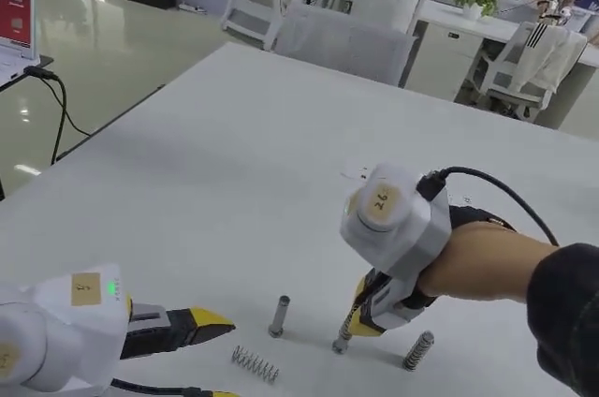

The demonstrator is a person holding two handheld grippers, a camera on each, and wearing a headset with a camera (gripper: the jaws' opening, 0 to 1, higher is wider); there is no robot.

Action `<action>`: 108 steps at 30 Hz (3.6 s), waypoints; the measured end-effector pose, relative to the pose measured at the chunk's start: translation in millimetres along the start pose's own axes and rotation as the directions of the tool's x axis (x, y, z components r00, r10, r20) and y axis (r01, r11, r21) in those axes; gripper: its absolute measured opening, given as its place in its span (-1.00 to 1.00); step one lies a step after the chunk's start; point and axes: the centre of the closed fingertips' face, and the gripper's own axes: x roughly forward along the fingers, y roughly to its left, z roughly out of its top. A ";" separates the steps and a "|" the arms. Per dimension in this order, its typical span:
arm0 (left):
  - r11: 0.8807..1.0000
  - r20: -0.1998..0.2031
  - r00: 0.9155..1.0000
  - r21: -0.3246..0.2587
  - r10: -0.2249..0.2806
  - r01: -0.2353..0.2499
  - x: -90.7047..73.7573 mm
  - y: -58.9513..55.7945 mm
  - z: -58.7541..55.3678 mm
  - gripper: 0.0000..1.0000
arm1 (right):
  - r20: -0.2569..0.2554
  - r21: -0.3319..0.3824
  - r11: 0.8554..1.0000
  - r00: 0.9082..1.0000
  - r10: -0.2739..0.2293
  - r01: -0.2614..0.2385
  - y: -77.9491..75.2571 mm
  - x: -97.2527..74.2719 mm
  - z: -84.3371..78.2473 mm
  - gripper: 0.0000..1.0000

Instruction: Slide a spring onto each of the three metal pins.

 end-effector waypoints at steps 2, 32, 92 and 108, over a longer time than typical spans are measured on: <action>1.000 -0.003 1.000 -0.001 0.001 -0.001 -0.1 0.1 -0.5 -0.20 | -0.003 0.000 1.000 1.000 -0.001 0.001 -0.1 2.5 -2.0 -0.84; 0.999 -0.011 0.999 -0.008 0.031 -0.031 -3.6 0.7 -3.0 -0.22 | -0.019 0.000 1.000 1.000 0.022 -0.022 4.6 17.1 -8.5 -0.74; 1.000 -0.041 0.999 -0.001 0.024 -0.024 -6.2 -0.1 -8.7 -0.27 | 0.105 0.060 0.995 0.992 0.072 -0.079 59.4 54.4 59.5 -0.77; 0.999 -0.045 0.998 -0.006 0.035 -0.035 -7.0 1.2 -11.1 -0.29 | 0.083 0.016 0.998 0.995 0.063 -0.065 61.3 43.4 57.5 -0.84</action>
